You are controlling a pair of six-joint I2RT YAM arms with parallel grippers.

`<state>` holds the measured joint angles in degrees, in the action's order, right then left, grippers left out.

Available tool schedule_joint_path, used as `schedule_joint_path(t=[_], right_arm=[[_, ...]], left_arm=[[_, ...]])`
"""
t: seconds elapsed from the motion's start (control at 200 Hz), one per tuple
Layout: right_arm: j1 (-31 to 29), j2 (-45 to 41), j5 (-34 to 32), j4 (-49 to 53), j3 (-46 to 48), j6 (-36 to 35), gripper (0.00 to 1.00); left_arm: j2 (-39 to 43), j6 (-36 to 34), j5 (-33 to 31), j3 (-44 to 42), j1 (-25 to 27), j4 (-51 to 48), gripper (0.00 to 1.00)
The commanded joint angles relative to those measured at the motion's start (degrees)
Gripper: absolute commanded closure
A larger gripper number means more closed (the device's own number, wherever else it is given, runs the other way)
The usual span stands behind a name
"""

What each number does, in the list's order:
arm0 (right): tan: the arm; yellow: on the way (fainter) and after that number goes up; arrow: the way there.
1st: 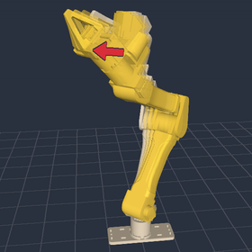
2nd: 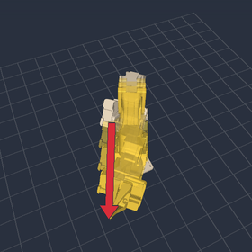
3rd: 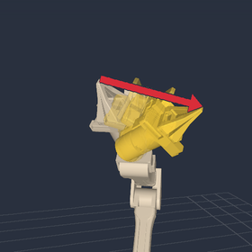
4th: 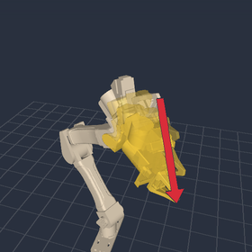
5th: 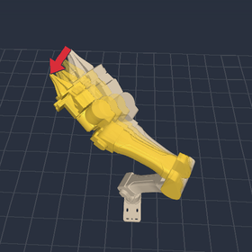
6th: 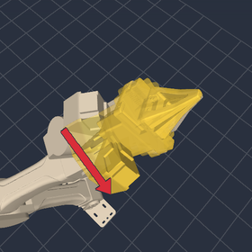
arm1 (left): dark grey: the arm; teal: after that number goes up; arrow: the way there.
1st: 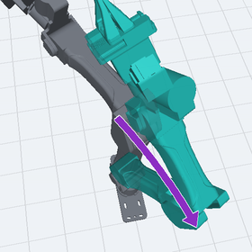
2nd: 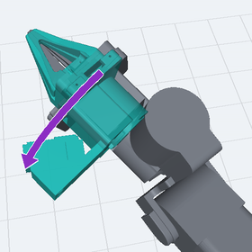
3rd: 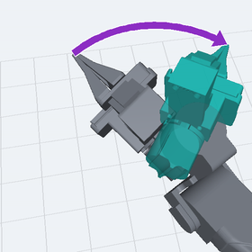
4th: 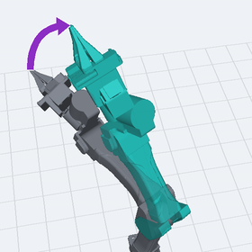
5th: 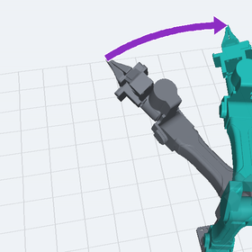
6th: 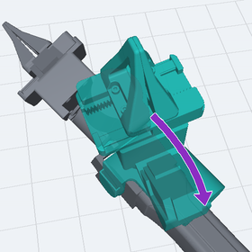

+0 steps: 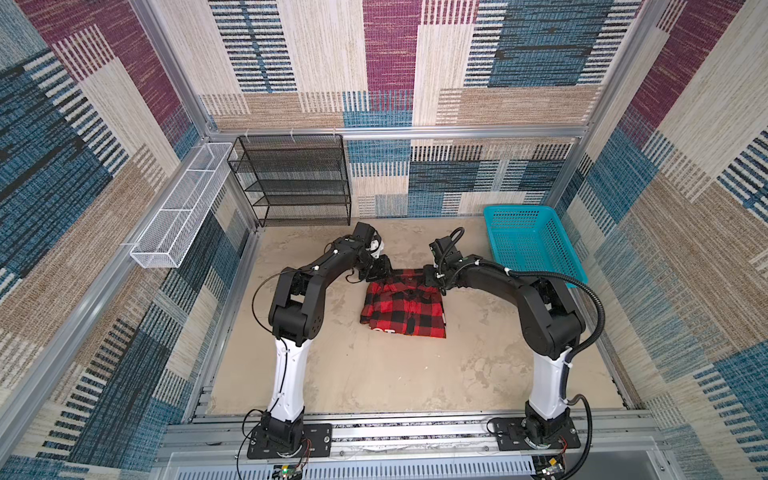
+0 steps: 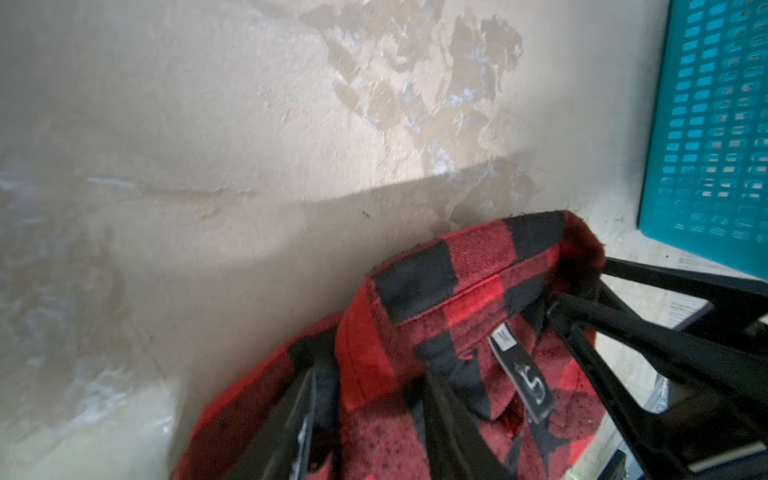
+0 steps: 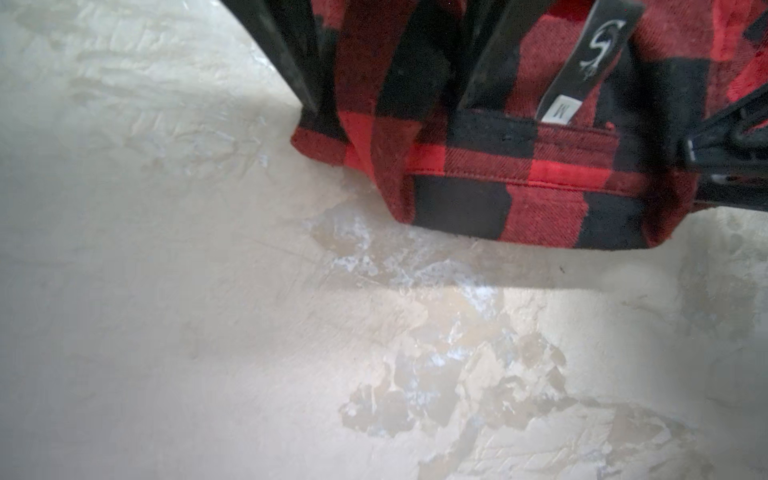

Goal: Fold and stack the long sleeve shirts

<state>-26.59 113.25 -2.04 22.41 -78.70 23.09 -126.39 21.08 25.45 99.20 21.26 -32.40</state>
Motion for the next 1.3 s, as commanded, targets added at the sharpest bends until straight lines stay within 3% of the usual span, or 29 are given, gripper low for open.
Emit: schedule_joint_path(t=[0.0,0.22,0.511,0.816,1.052,1.182,1.292], right_arm=[[0.13,0.04,0.07,-1.32,-0.5,-0.11,0.45],[0.3,0.52,0.29,-1.58,-0.61,-0.32,0.49],[0.31,-0.42,0.99,-1.6,-0.6,-0.44,0.73],[0.37,-4.56,1.17,-3.98,0.92,-1.09,0.79],[0.48,0.88,-0.21,-7.38,-0.3,-0.29,0.76],[0.46,3.36,-0.41,-6.77,-2.01,0.04,0.65],[0.49,0.62,-0.13,-6.26,-1.21,0.29,0.49]], left_arm=[[1.16,-1.42,0.21,-0.42,0.4,1.01,0.56],[1.92,-0.74,-0.05,-2.71,0.98,2.81,0.6],[2.6,0.45,-0.21,-2.25,1.07,3.97,1.0],[9.71,-0.4,-3.81,-3.62,1.03,4.09,1.0],[5.03,-0.72,-12.97,-1.36,1.06,3.61,1.0],[2.09,0.57,-14.81,0.63,1.05,3.54,0.65],[4.2,1.54,-15.52,0.54,0.98,2.78,0.52]])
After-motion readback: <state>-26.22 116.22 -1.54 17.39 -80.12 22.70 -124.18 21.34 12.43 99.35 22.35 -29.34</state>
